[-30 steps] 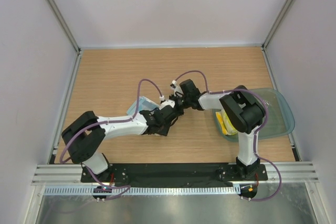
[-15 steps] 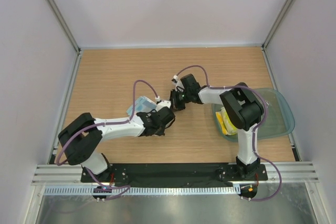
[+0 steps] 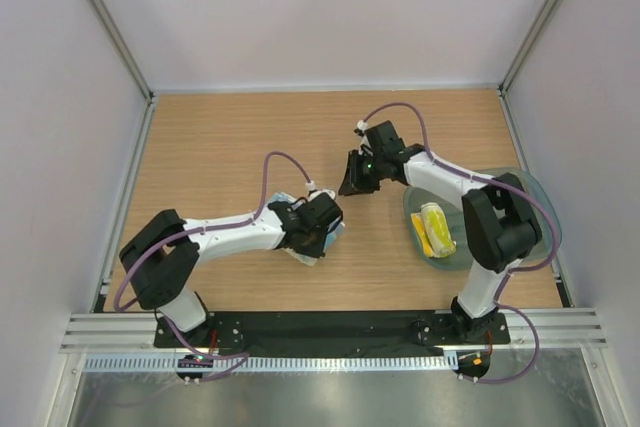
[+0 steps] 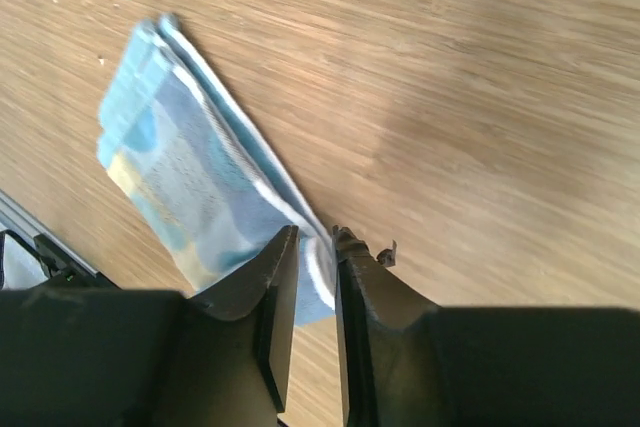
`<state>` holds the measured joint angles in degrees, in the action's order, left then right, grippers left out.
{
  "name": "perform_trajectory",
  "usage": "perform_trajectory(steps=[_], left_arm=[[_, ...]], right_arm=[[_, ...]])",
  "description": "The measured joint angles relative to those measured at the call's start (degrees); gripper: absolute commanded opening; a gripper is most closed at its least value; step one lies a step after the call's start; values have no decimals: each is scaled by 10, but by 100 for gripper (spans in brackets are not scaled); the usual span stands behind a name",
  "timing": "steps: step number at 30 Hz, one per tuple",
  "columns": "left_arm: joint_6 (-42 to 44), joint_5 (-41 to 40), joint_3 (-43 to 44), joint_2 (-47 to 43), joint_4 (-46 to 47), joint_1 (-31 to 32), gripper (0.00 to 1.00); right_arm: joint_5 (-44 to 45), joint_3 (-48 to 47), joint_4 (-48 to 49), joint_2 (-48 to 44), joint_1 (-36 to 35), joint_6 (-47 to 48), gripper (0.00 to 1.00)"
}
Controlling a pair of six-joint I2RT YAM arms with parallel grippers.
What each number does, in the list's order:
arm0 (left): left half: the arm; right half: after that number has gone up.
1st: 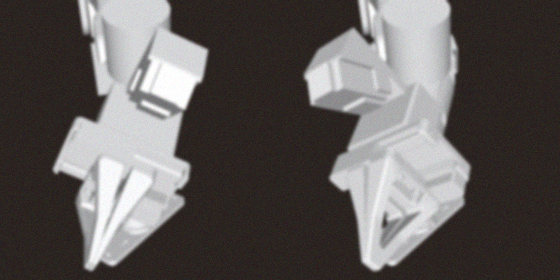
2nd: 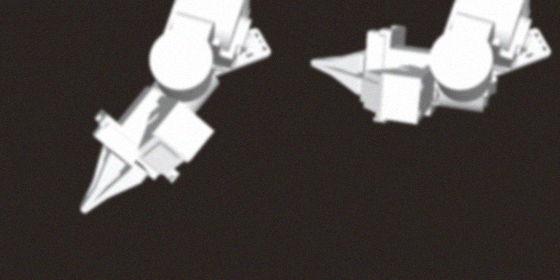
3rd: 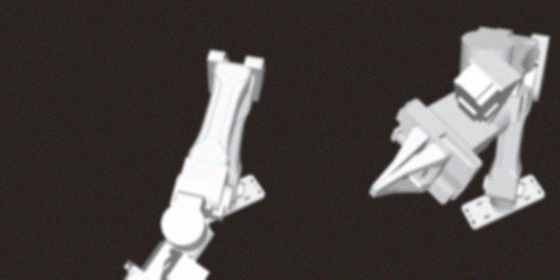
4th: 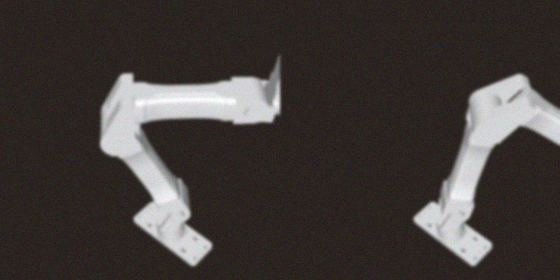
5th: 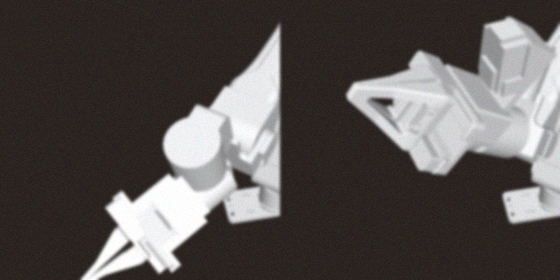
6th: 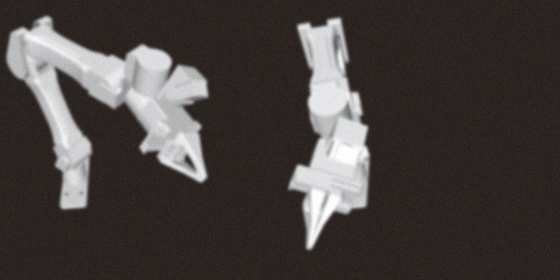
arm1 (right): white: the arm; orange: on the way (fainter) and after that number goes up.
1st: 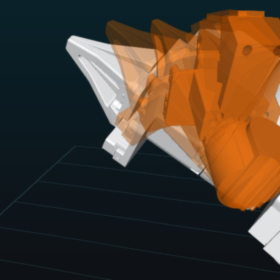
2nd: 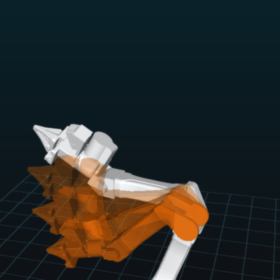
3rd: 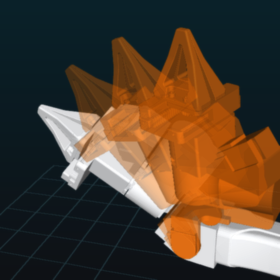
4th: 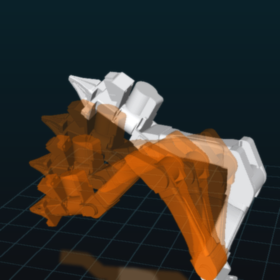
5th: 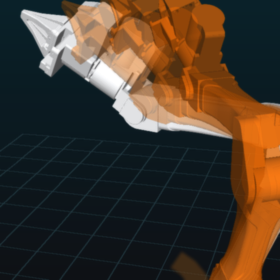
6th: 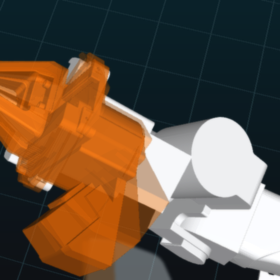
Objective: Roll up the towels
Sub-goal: Roll the towel
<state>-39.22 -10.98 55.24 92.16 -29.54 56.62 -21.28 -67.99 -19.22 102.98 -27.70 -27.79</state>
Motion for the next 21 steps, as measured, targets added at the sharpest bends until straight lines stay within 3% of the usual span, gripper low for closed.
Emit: perform_trajectory(steps=[9, 21], left_arm=[[-60, 146, 26, 6, 2, -28, 0], [-192, 347, -88, -8, 136, -149, 0]], right_arm=[[39, 28, -56, -115, 0, -5, 38], [40, 52, -95, -145, 0, -6, 40]])
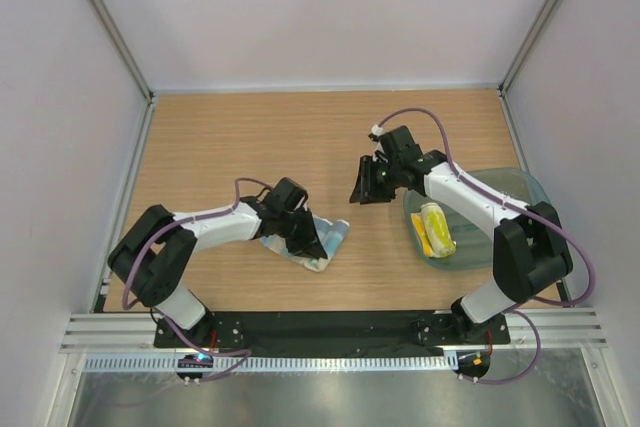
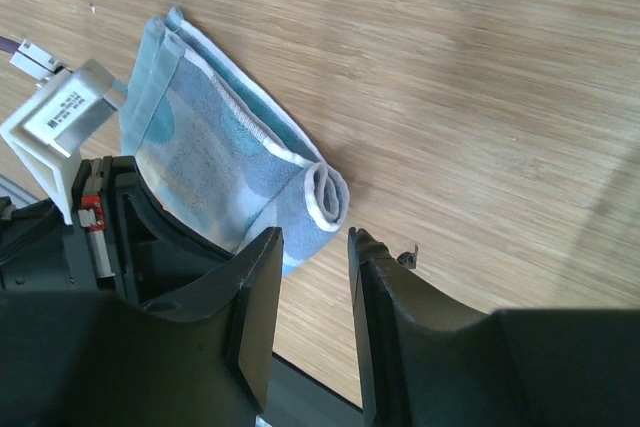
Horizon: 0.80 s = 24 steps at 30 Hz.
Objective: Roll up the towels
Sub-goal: Roll the towel
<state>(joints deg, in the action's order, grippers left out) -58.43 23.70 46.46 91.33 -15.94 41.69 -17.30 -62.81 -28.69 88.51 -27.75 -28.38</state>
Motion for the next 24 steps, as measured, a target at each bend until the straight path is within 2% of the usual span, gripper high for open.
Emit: perform_trajectory(steps=[8, 24], left_arm=[[-73, 75, -36, -35, 65, -49, 0], [-151, 139, -164, -59, 160, -146, 0]], right_arm=[[-10, 4, -3, -9, 0, 0, 43], [-65, 43, 17, -19, -5, -7, 43]])
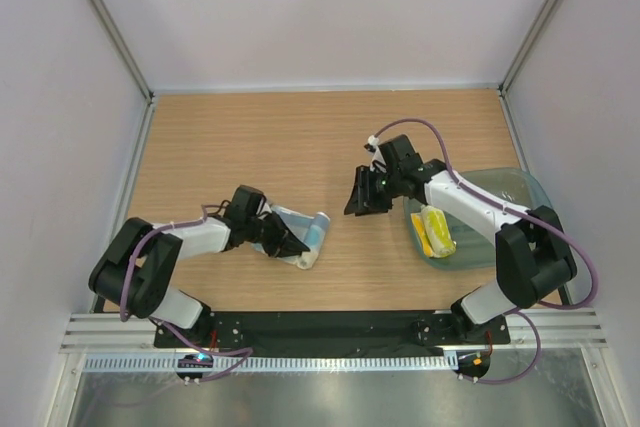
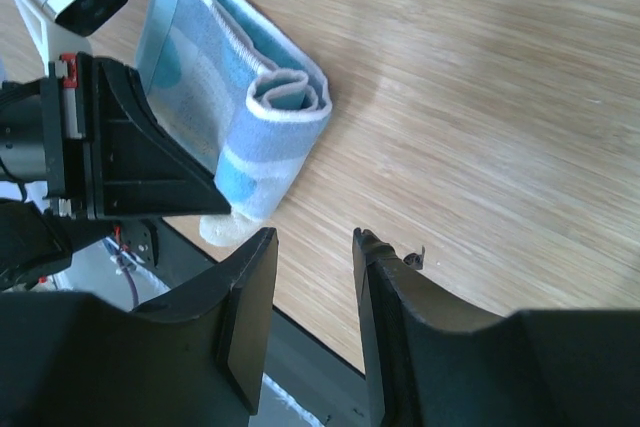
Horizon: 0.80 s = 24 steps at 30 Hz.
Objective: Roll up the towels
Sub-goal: Roll the towel
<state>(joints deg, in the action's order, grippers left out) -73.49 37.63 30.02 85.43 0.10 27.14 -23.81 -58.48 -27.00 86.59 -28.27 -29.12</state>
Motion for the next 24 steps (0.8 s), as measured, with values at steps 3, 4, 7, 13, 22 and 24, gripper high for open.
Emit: perform_trajectory(steps=[3, 4, 7, 13, 22, 24], left_arm=[[-7, 3, -9, -9, 7, -16, 0], [-9, 5, -10, -9, 9, -22, 0], [-11, 12, -13, -9, 11, -36, 0], [-12, 26, -14, -2, 16, -51, 1], [-10, 67, -23, 42, 28, -88, 0], [-8, 75, -23, 45, 34, -92, 1]], right_arm=[[-15, 10, 20, 0, -11, -7, 46], [-20, 13, 27, 0, -18, -9, 49], [-34, 24, 55, 0, -41, -12, 57], [-66, 54, 155, 33, -70, -16, 67], [-94, 74, 294, 161, -70, -33, 67], [-100, 78, 332, 170, -72, -40, 66]])
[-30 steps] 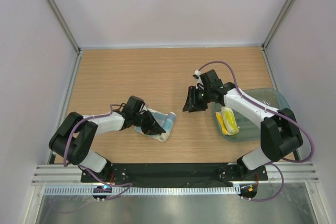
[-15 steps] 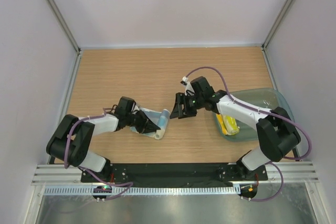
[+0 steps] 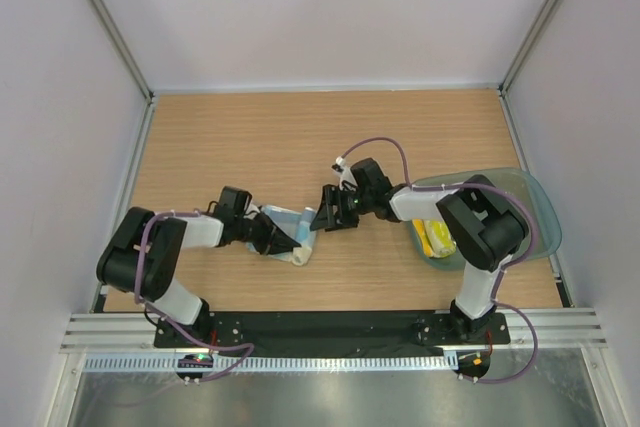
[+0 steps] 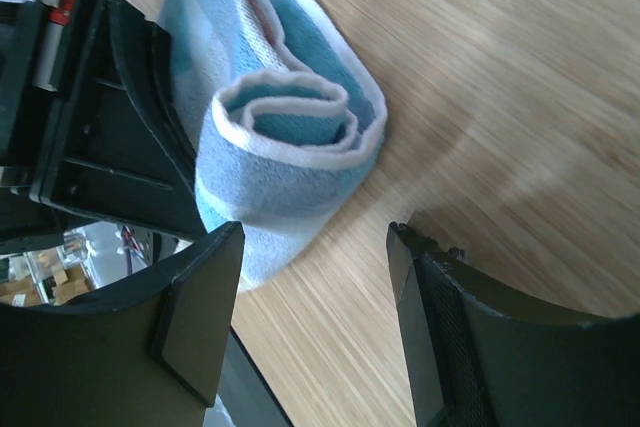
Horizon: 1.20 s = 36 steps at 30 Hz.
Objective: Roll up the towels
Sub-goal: Roll the towel
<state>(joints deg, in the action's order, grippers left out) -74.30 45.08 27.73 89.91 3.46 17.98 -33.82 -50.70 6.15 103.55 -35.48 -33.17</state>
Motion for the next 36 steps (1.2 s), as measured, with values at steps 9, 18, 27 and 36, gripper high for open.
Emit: perform_trajectory(steps=[9, 18, 27, 36], left_arm=[[29, 16, 5, 11, 1, -15, 0], [50, 22, 13, 21, -6, -20, 2], [107, -5, 55, 20, -109, -21, 27], [219, -171, 152, -59, -332, -3, 36]], right_arm=[[-34, 13, 124, 39, -3, -30, 64], [-45, 17, 195, 73, -7, -52, 43], [-43, 31, 222, 83, -11, -78, 22], [-23, -6, 125, 76, -16, -67, 18]])
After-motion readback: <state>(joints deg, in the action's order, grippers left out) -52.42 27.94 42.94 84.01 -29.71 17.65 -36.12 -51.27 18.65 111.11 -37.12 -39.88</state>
